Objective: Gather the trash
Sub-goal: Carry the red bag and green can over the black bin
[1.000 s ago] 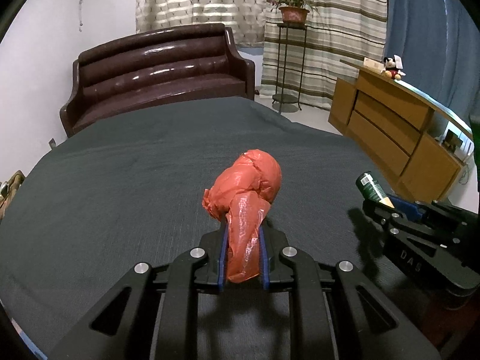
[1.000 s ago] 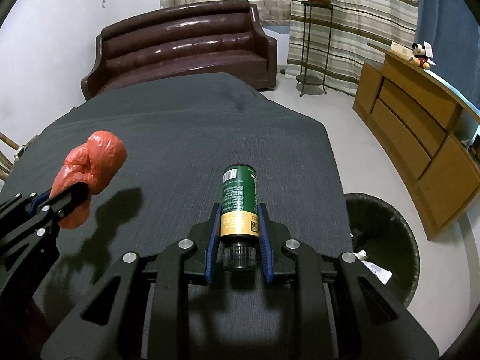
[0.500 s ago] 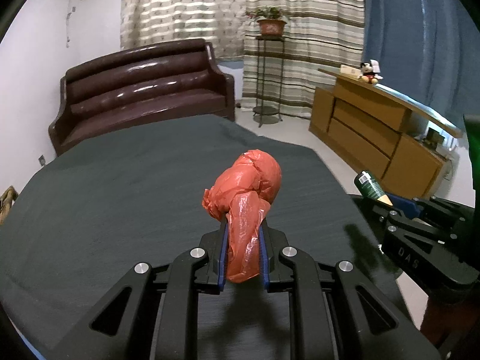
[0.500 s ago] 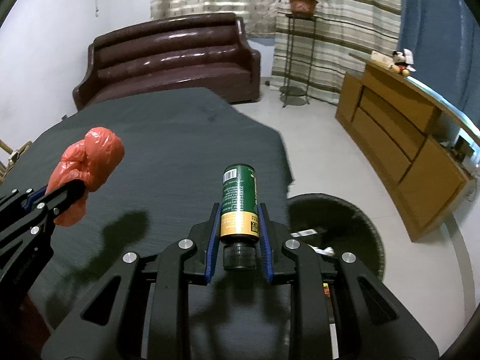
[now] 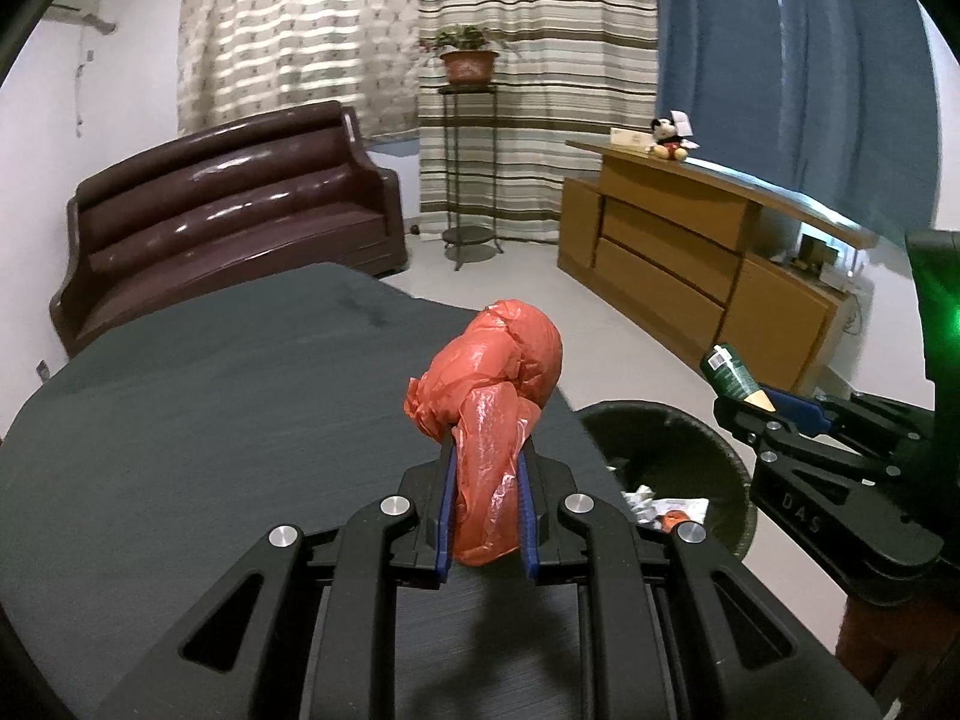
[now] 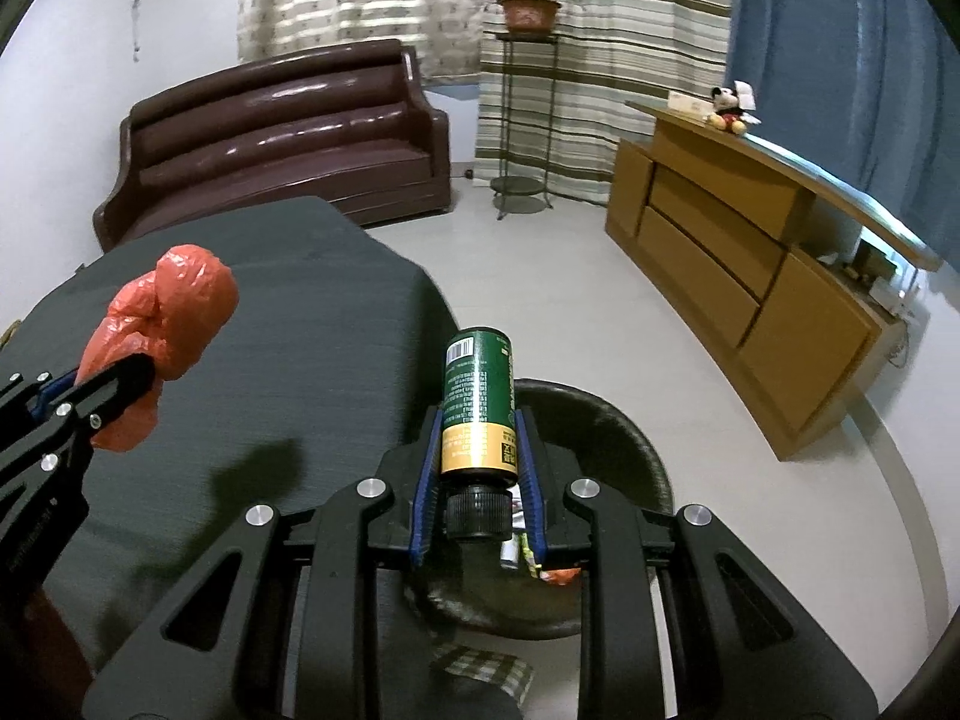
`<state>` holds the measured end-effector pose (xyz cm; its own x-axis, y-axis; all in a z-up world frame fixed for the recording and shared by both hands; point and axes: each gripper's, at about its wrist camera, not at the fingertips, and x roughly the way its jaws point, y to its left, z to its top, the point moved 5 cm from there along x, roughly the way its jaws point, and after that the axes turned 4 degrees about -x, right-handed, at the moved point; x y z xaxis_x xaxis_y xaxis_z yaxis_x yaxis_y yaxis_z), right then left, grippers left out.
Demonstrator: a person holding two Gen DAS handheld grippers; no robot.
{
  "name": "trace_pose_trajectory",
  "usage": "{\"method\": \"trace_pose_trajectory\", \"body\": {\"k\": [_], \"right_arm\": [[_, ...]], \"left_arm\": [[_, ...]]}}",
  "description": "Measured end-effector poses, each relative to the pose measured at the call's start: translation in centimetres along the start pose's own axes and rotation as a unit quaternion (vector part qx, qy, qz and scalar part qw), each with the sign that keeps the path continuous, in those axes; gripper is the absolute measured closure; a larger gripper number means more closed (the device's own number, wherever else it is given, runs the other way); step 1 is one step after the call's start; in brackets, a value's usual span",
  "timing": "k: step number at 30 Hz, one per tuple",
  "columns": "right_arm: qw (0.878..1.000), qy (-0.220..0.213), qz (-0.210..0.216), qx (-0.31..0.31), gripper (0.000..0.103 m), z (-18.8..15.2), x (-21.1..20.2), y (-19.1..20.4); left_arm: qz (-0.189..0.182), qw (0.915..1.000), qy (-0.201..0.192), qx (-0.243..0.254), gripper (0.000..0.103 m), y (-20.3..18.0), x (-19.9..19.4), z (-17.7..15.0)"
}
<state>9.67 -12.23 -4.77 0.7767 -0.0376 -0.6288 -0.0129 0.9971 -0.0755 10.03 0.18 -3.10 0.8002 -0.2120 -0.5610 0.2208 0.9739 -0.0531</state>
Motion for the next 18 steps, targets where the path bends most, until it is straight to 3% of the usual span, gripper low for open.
{"method": "trace_pose_trajectory", "body": {"k": [18], "right_arm": [[0.999, 0.002, -0.02, 0.04, 0.08, -1.0, 1.1, -5.2]], "left_arm": [[-0.02, 0.9993, 0.018, 0.026, 0.086, -5.0, 3.1, -0.5]]}}
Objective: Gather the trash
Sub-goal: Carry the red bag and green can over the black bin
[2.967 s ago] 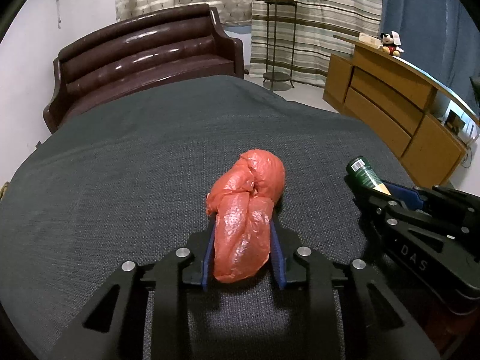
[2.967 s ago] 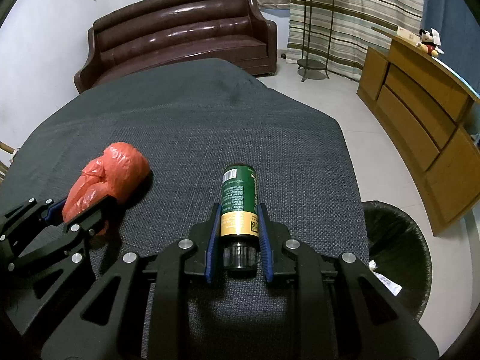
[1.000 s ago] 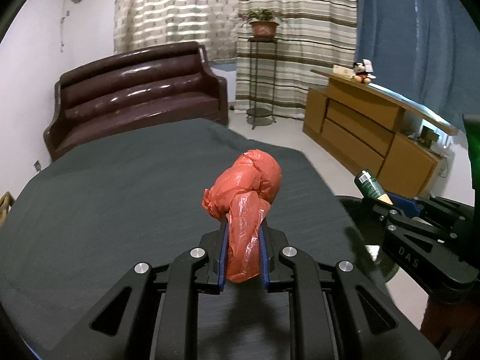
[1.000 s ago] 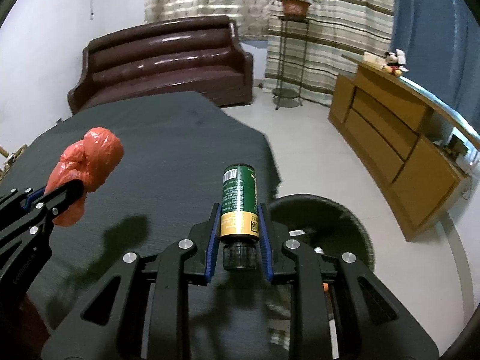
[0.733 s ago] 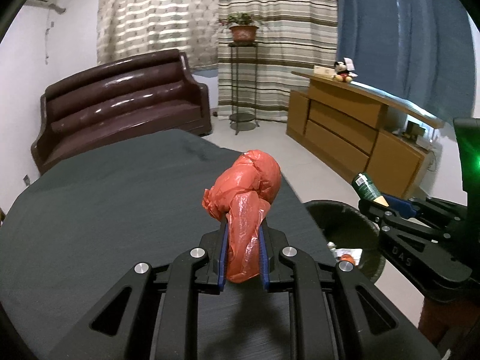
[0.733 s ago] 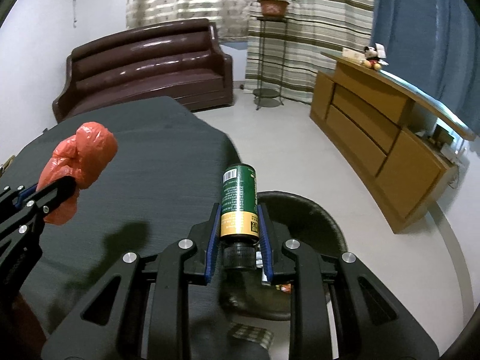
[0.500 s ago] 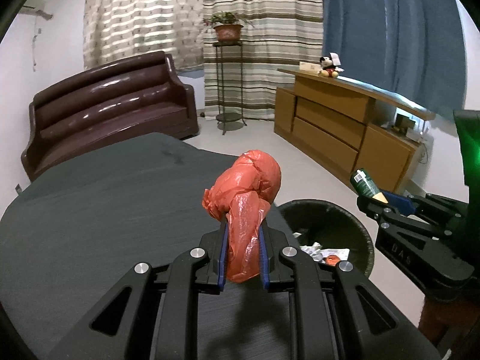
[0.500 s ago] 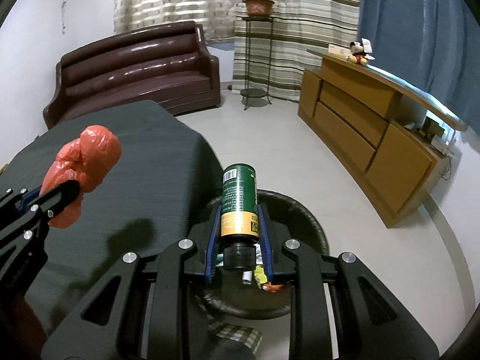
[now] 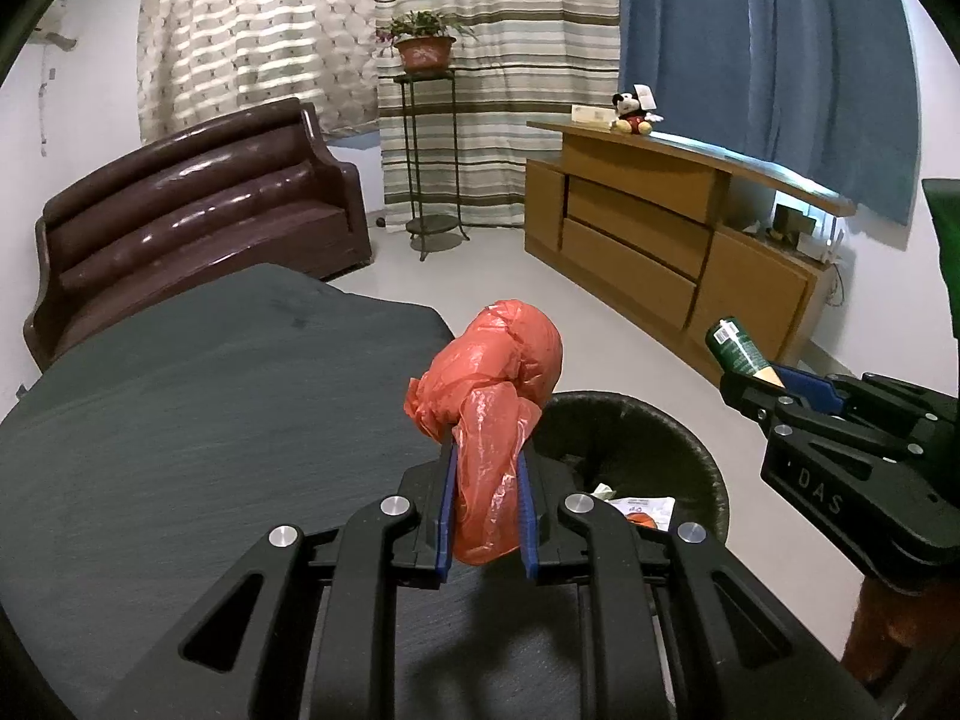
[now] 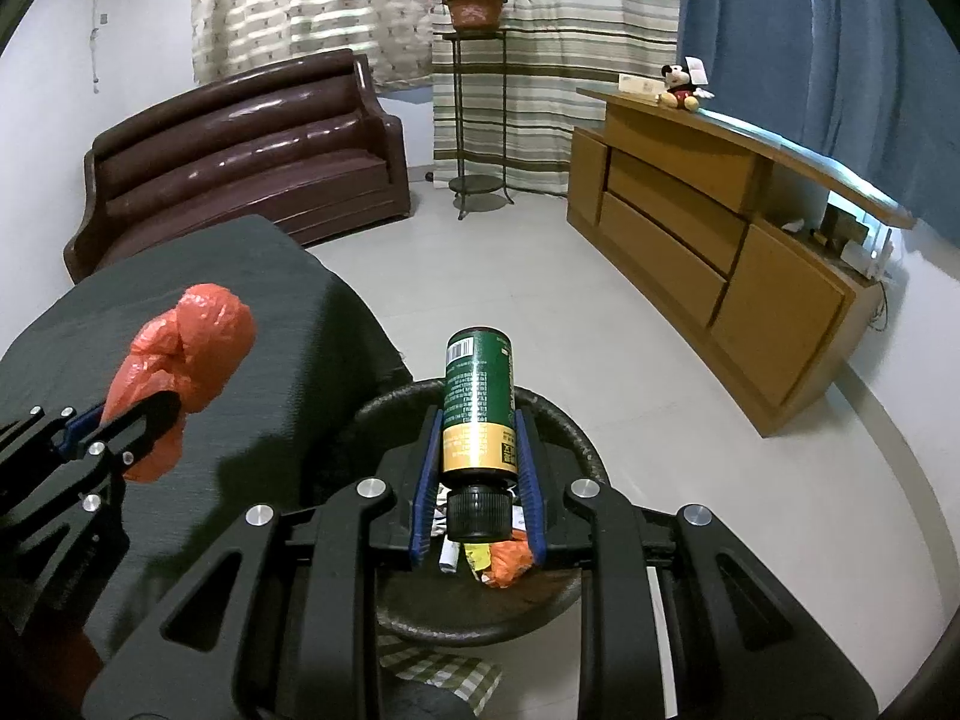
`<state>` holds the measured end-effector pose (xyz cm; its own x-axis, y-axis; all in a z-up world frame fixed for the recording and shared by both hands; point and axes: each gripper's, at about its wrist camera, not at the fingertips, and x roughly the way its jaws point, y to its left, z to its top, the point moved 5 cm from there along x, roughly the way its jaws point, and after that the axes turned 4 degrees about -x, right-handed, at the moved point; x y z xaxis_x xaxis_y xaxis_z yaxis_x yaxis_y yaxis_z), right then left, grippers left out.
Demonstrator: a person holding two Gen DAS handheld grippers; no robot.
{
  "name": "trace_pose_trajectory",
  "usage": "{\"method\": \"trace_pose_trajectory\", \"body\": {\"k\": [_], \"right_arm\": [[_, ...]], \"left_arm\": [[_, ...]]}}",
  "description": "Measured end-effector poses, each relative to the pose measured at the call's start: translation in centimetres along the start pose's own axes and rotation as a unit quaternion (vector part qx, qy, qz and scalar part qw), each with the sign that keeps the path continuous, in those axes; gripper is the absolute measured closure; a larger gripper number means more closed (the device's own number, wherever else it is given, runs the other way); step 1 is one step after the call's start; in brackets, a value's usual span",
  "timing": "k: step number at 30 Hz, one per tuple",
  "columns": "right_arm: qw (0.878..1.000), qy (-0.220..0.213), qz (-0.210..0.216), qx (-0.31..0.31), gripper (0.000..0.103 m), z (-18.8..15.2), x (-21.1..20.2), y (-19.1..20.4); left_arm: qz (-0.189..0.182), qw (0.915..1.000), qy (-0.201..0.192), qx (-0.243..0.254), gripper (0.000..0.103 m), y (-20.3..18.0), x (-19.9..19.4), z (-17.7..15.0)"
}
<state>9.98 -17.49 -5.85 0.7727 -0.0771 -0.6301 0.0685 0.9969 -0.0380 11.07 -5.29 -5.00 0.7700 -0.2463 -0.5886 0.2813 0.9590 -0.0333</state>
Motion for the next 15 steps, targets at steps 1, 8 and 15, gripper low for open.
{"method": "trace_pose_trajectory", "body": {"k": [1, 8, 15], "right_arm": [[1.0, 0.0, 0.0, 0.001, 0.08, -0.1, 0.0, 0.0], [1.0, 0.004, -0.003, 0.008, 0.08, -0.2, 0.6, -0.9], [1.0, 0.008, -0.006, 0.014, 0.08, -0.4, 1.1, -1.1]], "left_arm": [[0.0, 1.0, 0.001, 0.001, 0.086, -0.2, 0.2, 0.0], [-0.006, 0.9999, 0.008, 0.005, 0.086, -0.6, 0.9, 0.0], [-0.01, 0.9998, 0.014, 0.01, 0.086, -0.7, 1.7, 0.0]]}}
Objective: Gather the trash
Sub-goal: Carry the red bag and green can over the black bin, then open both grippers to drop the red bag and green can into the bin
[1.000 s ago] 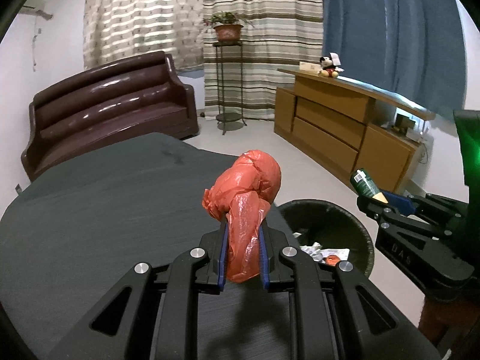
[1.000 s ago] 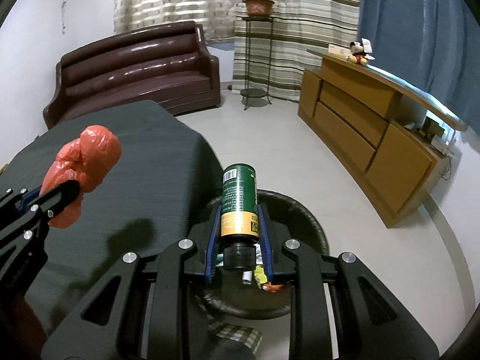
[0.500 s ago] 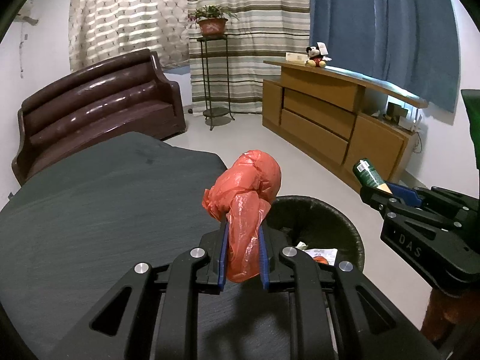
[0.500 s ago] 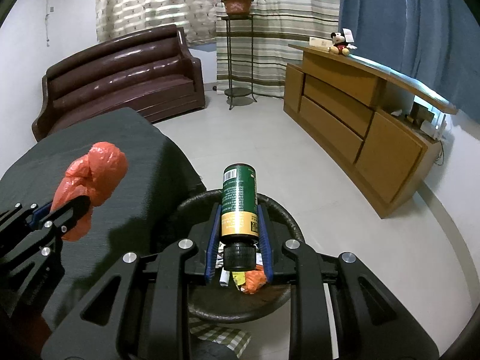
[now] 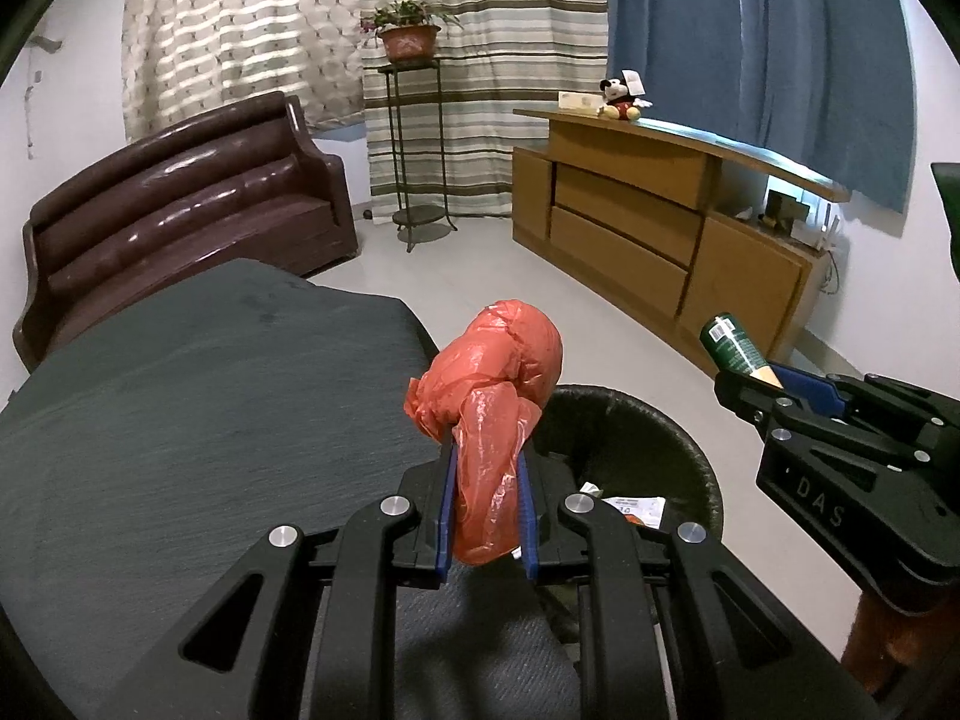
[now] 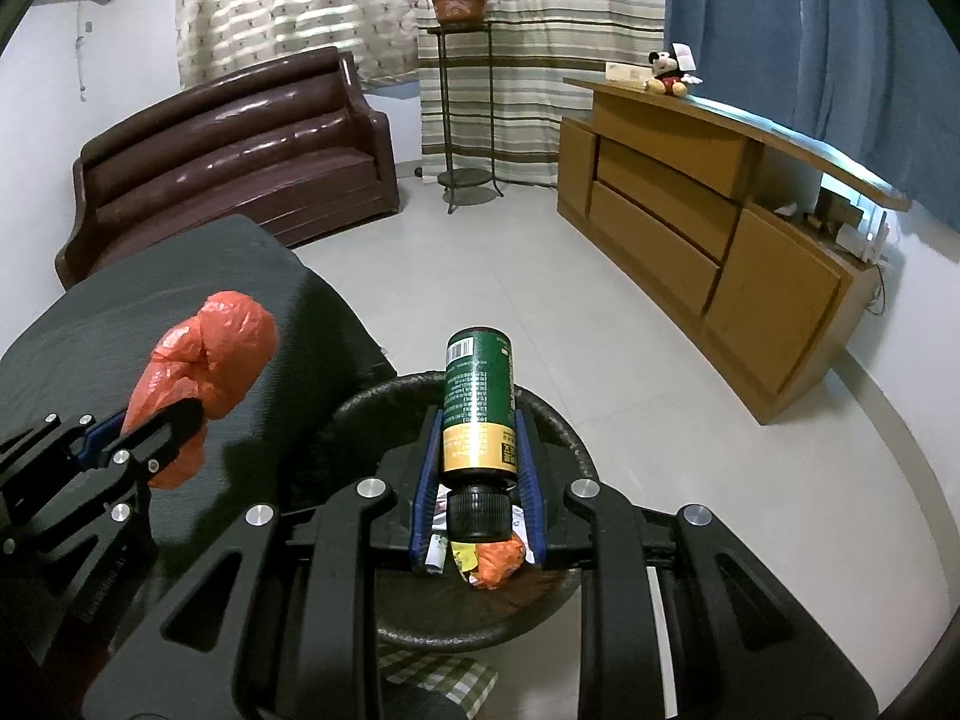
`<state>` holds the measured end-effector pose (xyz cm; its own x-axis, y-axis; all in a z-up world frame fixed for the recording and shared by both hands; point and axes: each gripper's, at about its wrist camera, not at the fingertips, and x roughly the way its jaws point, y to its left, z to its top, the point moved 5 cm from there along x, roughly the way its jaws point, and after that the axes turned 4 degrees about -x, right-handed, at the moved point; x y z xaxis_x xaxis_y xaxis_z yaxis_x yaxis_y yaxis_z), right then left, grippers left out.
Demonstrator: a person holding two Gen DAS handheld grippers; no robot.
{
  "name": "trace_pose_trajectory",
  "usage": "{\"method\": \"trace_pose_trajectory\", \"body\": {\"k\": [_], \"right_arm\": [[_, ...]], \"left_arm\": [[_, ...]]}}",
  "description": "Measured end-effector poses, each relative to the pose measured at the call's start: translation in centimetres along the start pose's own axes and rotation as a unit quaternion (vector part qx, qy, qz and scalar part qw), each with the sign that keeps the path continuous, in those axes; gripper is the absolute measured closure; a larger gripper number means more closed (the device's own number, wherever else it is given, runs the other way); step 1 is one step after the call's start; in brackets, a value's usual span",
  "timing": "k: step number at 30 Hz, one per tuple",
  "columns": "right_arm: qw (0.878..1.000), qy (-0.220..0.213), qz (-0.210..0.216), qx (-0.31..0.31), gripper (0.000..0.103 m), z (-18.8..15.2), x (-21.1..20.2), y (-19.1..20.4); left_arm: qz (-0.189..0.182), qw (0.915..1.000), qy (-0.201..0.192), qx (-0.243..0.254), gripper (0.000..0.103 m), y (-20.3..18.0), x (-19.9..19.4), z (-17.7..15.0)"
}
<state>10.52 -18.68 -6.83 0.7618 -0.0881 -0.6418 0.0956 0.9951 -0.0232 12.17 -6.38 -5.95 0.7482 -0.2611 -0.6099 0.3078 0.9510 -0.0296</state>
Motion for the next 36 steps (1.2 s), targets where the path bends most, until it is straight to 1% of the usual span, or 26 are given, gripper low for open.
{"method": "trace_pose_trajectory", "body": {"k": [12, 16, 19, 20, 21, 23, 25, 26, 28, 29, 32, 34, 36], "right_arm": [[1.0, 0.01, -0.006, 0.016, 0.08, -0.5, 1.2, -1.0], [1.0, 0.014, -0.007, 0.023, 0.08, -0.6, 1.7, -1.4], [0.999, 0.015, -0.008, 0.031, 0.079, -0.7, 2.1, -1.8], [0.999, 0.016, -0.008, 0.033, 0.079, -0.7, 2.2, -1.8], [0.999, 0.018, -0.007, 0.036, 0.078, -0.8, 2.3, -1.9], [0.999, 0.02, -0.007, 0.039, 0.076, -0.9, 2.5, -2.1], [0.999, 0.02, -0.008, 0.042, 0.074, -1.0, 2.6, -2.3], [0.999, 0.019, -0.009, 0.043, 0.07, -1.0, 2.6, -2.3], [0.999, 0.018, -0.011, 0.045, 0.069, -1.0, 2.6, -2.4], [0.999, 0.018, -0.011, 0.046, 0.067, -1.0, 2.6, -2.4], [0.999, 0.015, -0.017, 0.05, 0.057, -1.0, 2.4, -2.5], [0.998, 0.012, -0.02, 0.051, 0.054, -0.9, 2.4, -2.5], [0.998, 0.01, -0.023, 0.053, 0.048, -0.9, 2.3, -2.8]], "left_arm": [[-0.003, 0.9999, 0.016, 0.003, 0.086, -0.4, 1.6, 0.2], [0.001, 0.9997, 0.022, 0.006, 0.086, -0.4, 2.3, 0.0], [0.005, 0.9996, 0.028, 0.002, 0.082, -0.3, 2.7, -0.1], [0.006, 0.9995, 0.03, 0.0, 0.077, -0.6, 2.9, 0.0], [0.007, 0.9995, 0.031, -0.003, 0.069, -0.4, 3.0, 0.1], [0.007, 0.9995, 0.029, -0.006, 0.063, -0.4, 3.0, 0.1], [0.008, 0.9995, 0.029, -0.006, 0.061, -0.4, 3.0, 0.1], [0.008, 0.9995, 0.03, -0.005, 0.06, -0.5, 3.0, 0.1], [0.008, 0.9995, 0.031, -0.004, 0.059, -0.4, 3.0, 0.1], [0.009, 0.9995, 0.03, -0.003, 0.056, -0.4, 2.9, 0.1], [0.011, 0.9996, 0.027, -0.005, 0.05, -0.4, 2.8, 0.1], [0.012, 0.9996, 0.025, -0.007, 0.046, -0.4, 2.8, 0.2], [0.013, 0.9996, 0.023, -0.009, 0.044, -0.3, 2.7, 0.2]]}}
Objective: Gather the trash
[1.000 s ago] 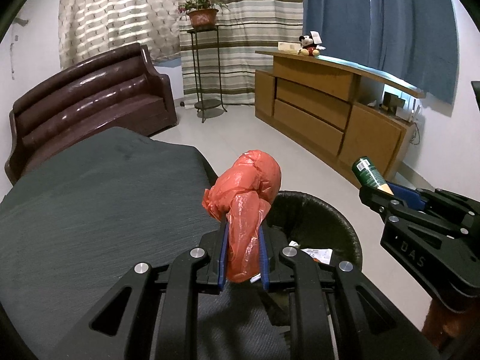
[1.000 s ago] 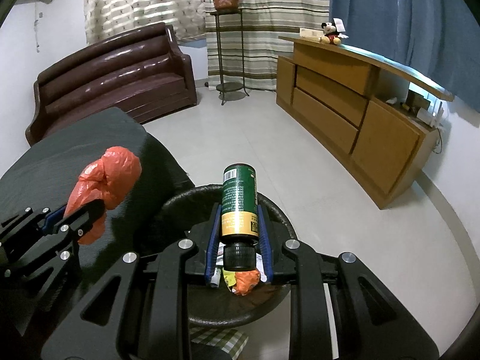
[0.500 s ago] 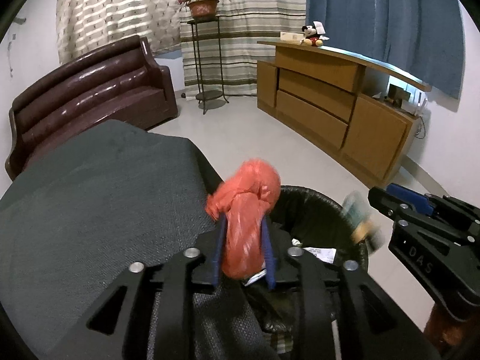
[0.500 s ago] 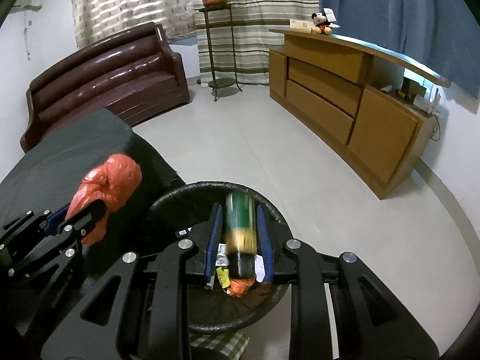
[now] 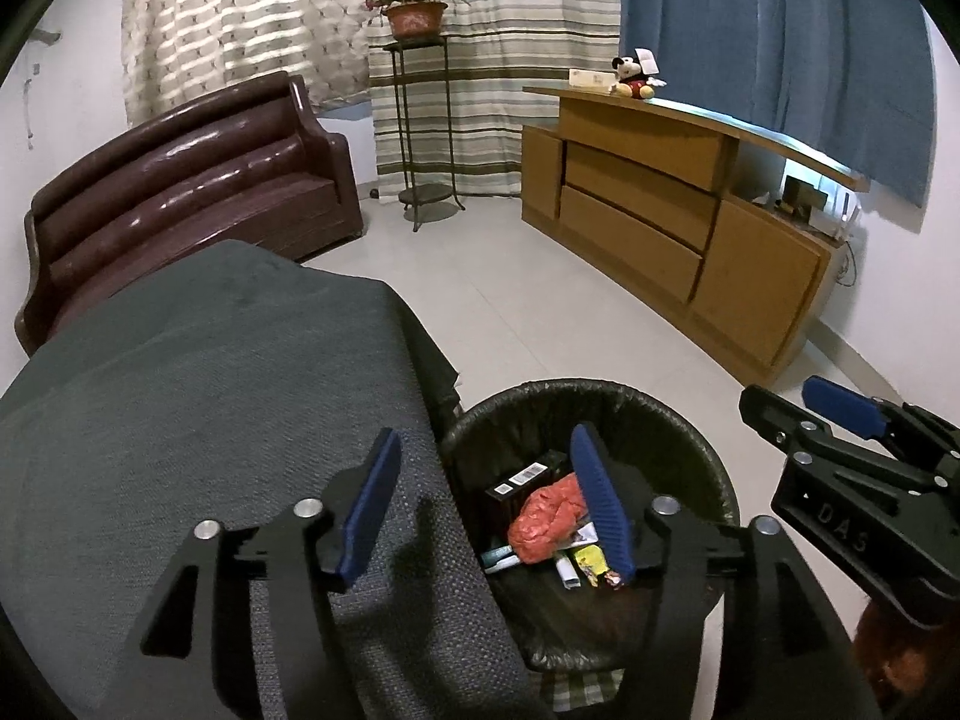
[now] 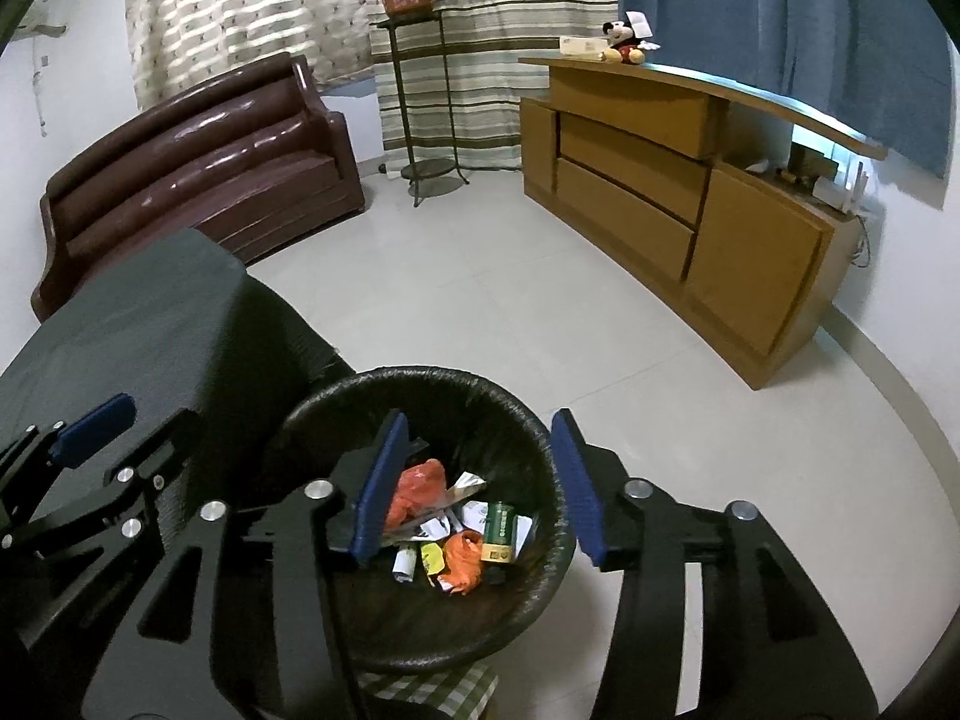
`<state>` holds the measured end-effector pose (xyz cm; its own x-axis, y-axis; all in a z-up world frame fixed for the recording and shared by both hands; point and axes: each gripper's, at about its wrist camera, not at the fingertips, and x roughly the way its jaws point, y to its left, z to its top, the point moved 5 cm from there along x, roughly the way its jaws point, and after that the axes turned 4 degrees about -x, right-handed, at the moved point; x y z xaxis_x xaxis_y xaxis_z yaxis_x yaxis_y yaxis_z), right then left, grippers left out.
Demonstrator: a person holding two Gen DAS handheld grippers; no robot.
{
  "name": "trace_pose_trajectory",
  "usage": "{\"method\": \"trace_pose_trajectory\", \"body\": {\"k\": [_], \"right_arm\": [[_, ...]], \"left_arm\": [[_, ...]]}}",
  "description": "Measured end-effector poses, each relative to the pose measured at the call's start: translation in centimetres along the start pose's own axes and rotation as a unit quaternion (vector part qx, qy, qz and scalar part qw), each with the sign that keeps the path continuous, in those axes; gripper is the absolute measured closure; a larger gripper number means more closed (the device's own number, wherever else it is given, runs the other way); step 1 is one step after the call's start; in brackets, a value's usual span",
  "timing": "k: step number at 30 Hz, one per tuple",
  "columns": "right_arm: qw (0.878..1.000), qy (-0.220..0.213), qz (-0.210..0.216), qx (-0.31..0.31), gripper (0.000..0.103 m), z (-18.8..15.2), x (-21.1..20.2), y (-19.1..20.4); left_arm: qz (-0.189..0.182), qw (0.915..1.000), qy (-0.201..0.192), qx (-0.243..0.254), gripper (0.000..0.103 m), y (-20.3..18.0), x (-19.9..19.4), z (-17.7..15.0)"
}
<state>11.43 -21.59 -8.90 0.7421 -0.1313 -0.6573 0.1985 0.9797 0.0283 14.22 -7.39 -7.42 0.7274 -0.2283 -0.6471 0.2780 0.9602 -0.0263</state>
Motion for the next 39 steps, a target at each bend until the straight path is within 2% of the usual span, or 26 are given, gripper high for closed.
{"method": "trace_pose_trajectory", "body": {"k": [14, 26, 39], "right_arm": [[1.0, -0.016, -0.008, 0.005, 0.038, 0.2, -1.6, 0.0], [1.0, -0.02, -0.009, -0.015, 0.038, -0.8, -3.9, 1.7], [0.998, -0.048, -0.004, -0.033, 0.037, -1.3, -8.3, 4.2]], "left_arm": [[0.006, 0.9998, -0.02, -0.006, 0.03, 0.8, -1.7, 0.1], [0.025, 0.9984, -0.049, -0.012, 0.025, 2.8, -5.4, 0.0], [0.036, 0.9962, -0.075, -0.027, 0.024, 5.3, -9.4, -0.5]]}}
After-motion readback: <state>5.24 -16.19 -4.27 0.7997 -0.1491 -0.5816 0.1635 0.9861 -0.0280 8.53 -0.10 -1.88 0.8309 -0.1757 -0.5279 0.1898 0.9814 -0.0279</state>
